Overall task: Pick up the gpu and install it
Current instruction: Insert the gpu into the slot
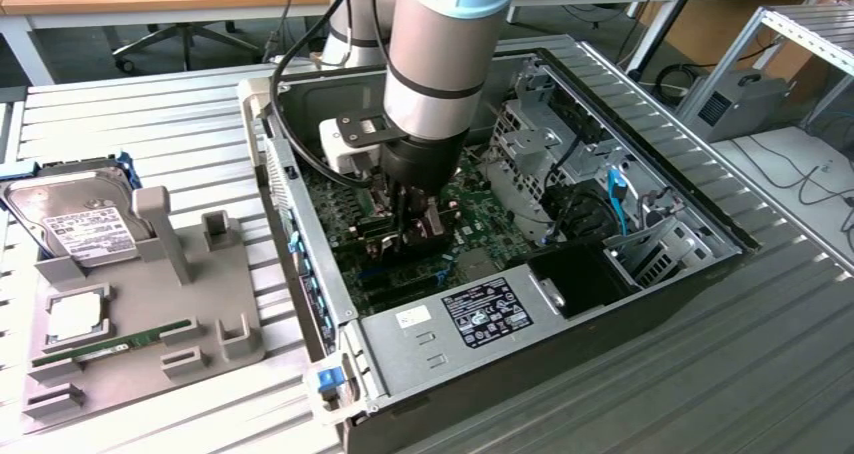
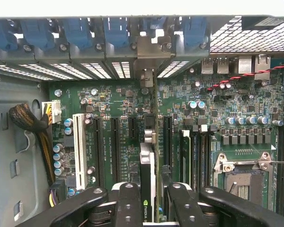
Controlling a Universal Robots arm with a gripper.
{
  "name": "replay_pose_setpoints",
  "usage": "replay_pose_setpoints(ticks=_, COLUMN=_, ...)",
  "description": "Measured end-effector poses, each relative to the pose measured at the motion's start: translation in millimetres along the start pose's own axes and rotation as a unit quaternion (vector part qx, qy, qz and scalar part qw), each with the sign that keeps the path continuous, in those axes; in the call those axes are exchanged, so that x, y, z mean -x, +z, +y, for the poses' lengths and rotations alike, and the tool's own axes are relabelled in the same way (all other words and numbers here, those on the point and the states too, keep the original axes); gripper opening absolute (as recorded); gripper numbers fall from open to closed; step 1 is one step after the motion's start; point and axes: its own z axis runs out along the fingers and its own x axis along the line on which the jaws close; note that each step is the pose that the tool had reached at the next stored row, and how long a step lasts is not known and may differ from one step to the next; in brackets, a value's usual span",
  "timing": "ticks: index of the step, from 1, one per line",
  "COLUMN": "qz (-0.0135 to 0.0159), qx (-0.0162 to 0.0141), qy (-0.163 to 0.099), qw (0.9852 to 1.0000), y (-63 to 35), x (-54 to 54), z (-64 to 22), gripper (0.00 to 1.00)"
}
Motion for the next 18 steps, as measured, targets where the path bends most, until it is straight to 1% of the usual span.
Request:
replay_pose_setpoints(ticks=9, qz=0.0, qx=0.0, qy=0.0, qw=1.0, y=0.1, x=0.0, z=0.2, gripper=0.27)
replay_pose_setpoints(ticks=18, qz=0.0, qx=-0.0002, qy=0.0, qw=1.0, y=1.6, x=-0.1, z=4.2, gripper=0.27)
